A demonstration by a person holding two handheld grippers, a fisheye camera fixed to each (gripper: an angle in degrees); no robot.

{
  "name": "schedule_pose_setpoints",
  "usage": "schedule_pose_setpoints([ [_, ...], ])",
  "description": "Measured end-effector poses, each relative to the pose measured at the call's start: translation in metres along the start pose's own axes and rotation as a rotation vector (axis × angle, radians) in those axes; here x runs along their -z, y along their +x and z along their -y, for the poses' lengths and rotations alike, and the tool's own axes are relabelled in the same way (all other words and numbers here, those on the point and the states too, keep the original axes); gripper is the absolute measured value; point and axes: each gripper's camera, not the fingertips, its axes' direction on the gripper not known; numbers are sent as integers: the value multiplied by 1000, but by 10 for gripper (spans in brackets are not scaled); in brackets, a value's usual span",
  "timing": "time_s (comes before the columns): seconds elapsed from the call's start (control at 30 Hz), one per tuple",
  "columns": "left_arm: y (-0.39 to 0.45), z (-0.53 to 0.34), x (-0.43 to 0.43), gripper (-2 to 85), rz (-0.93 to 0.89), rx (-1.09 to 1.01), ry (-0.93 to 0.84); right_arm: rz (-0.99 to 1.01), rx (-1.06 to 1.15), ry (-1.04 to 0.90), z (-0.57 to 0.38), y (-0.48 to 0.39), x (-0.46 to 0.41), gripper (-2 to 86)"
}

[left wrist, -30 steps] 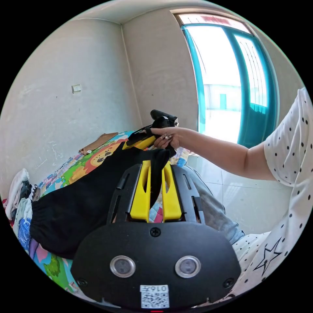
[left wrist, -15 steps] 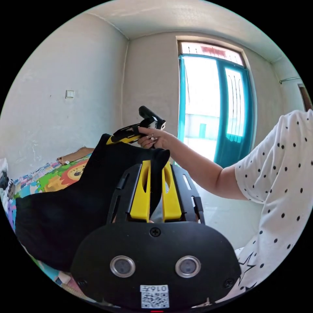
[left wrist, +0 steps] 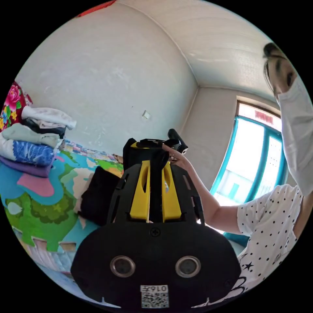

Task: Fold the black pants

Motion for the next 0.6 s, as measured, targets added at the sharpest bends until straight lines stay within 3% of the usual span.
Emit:
schedule_pose_setpoints([
  [0.13,-82,-19,12,51,38,190,-66,-197,-14,-189,37,-28,-121,32],
  [0.27,-150,-40,22,52,-122,323,-54,-377,88,-359,52,-64,-209,60],
  [0.43,-177,-51,27,53,-107,319,-82,-552,285,-354,67,-123,-215,80],
  [0.6,-199,-69,35,55,-73,359,-71,-563,365,-184,74,-168,-179,120],
])
